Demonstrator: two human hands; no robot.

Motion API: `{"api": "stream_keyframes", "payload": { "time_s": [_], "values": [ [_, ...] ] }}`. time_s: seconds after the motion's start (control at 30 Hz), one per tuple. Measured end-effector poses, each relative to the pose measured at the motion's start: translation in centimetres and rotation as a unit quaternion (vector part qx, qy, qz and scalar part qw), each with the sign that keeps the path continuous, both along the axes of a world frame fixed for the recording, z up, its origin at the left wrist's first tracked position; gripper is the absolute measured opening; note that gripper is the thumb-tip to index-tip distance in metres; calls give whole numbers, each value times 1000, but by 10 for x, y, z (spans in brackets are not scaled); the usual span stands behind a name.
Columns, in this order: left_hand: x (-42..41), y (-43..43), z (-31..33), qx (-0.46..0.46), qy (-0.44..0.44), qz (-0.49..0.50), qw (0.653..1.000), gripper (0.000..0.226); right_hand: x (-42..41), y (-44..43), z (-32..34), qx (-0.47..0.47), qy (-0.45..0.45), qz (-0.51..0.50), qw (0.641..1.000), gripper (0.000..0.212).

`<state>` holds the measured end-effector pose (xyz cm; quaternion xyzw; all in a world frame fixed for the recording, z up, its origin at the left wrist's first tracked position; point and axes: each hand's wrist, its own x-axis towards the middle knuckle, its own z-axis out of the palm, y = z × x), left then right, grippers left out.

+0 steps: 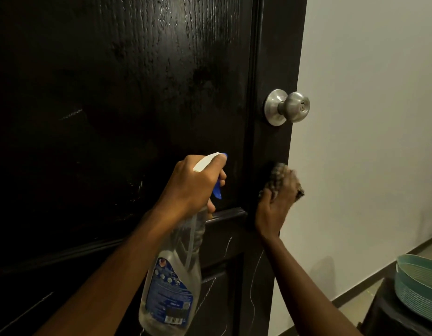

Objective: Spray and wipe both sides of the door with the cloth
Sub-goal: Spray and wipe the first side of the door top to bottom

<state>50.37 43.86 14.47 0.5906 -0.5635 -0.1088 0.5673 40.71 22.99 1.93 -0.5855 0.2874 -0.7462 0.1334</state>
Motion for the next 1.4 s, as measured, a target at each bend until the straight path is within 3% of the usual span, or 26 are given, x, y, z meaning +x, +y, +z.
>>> {"api": "stream_keyframes", "payload": {
  "time_s": [0.07,0.13,0.23,0.33,0.4,0.5,0.57,0.63,0.87,1.13,1.3,1.4],
  "values": [
    [0,1,-1,3,3,0,1000,47,-1,-5,26,85,-88,9,992,66],
    [0,2,-2,1,2,-4,1000,47,2,-6,61,100,-111,-3,989,65],
    [4,5,-6,-6,15,-9,1000,48,17,6,84,0,-46,-32,998,63],
    [11,9,-6,-8,33,-5,999,49,21,13,49,-141,75,-36,986,67],
    [14,12,-6,-6,36,2,999,48,12,6,11,-167,132,-39,976,69],
    [16,19,-9,1,33,11,999,47,6,4,-10,-67,47,1,997,71],
    [16,25,-11,4,31,12,999,47,13,14,6,29,-45,12,998,68],
    [17,32,-12,3,29,13,999,48,23,27,27,61,-89,18,994,66],
    [31,64,-11,-4,28,25,999,48,40,67,44,-39,-28,117,992,66],
    [32,86,-21,33,34,32,998,50,23,81,47,-7,-23,204,979,62],
    [47,112,-21,22,30,82,996,47,38,93,58,-26,-26,199,979,67],
    [60,131,-16,-11,43,109,993,44,68,113,74,-37,-31,142,989,67]
  ]
}}
